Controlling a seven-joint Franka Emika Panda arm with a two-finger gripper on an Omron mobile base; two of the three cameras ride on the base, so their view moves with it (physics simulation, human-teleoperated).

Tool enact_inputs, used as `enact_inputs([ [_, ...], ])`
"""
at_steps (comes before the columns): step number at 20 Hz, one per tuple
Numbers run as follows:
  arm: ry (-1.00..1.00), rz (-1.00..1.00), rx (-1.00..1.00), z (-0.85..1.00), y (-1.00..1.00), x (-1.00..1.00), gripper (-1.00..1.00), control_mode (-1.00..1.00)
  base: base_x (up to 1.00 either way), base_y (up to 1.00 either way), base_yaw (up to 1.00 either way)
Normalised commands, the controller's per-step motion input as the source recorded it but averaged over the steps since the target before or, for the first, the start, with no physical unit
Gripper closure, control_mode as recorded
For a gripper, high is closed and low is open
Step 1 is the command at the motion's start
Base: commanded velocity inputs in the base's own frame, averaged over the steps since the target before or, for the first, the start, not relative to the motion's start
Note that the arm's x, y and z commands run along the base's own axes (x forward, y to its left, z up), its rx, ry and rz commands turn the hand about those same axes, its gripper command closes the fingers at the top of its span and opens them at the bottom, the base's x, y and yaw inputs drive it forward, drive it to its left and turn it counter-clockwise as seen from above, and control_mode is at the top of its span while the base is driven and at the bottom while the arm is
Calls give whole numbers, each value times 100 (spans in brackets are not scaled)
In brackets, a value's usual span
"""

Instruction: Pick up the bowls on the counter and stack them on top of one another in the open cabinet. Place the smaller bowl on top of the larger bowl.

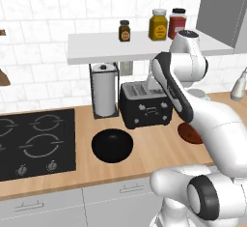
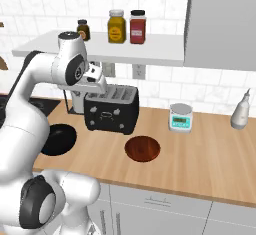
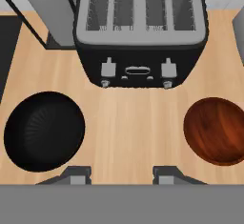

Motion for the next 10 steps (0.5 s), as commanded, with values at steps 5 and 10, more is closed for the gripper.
enact_inputs([
  [5,-1,-4,2,-26,-38,-30,-100,-100,0,0,0],
  [10,1,-14,-1,-100,-92,-33,-100,-100,0,0,0],
])
